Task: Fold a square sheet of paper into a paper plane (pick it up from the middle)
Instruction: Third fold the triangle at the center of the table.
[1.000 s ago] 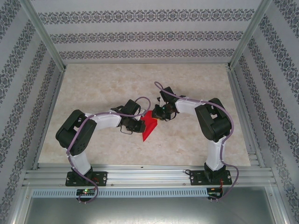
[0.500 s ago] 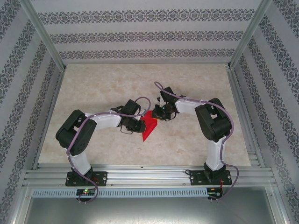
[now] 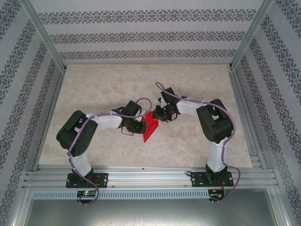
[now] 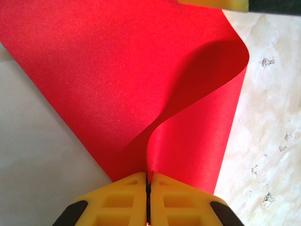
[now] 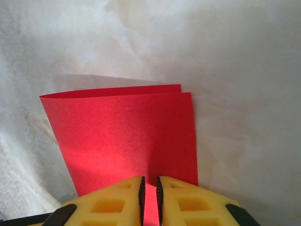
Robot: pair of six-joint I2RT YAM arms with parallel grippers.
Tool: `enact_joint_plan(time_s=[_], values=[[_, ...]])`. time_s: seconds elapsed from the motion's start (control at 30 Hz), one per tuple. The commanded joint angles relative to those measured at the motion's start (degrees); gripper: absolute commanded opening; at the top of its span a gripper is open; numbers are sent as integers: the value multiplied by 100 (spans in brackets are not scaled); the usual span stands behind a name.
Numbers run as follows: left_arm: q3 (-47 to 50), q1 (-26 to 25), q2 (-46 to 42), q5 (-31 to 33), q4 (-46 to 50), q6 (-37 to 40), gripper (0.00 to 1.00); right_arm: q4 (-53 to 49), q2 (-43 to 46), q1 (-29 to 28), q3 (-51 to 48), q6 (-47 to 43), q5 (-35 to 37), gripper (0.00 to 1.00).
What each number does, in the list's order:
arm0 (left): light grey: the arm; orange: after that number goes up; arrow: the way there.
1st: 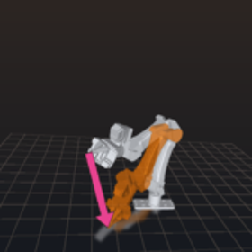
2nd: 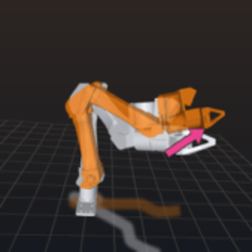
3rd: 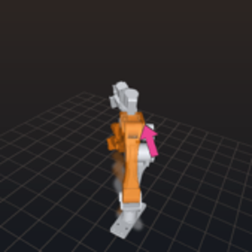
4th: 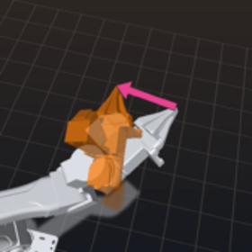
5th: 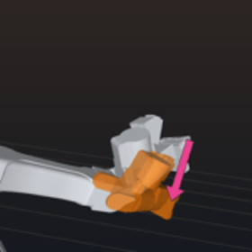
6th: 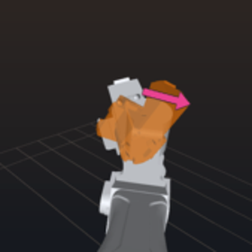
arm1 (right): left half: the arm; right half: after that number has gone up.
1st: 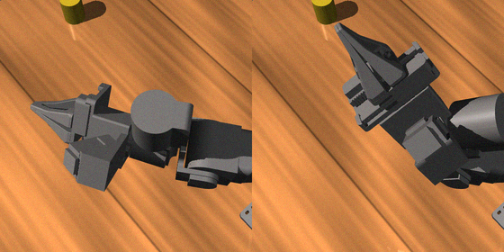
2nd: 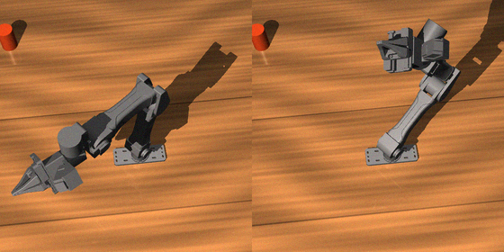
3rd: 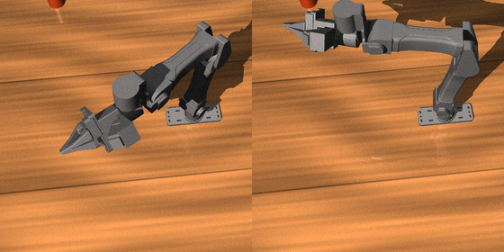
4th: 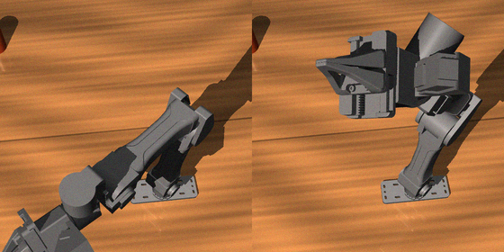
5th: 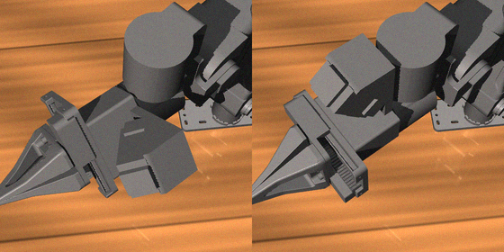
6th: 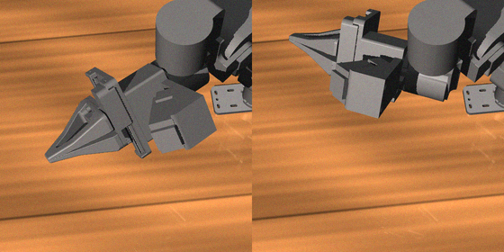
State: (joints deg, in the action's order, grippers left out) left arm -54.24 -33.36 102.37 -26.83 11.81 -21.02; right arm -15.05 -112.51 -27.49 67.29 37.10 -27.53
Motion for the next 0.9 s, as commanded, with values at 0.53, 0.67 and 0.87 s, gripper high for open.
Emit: enact_joint_plan(time_s=[0.53, 0.67, 0.87], values=[[-122, -82, 573, -18, 0, 27, 9, 2507, 2678, -420, -2928, 1985, -81, 3], [-174, -83, 633, 3, 32, 46, 9, 2949, 2633, -993, -3251, 2295, 99, 1], [-211, -82, 675, 16, 71, 67, 9, 3534, 2150, -1405, -3368, 2586, 63, 0]])
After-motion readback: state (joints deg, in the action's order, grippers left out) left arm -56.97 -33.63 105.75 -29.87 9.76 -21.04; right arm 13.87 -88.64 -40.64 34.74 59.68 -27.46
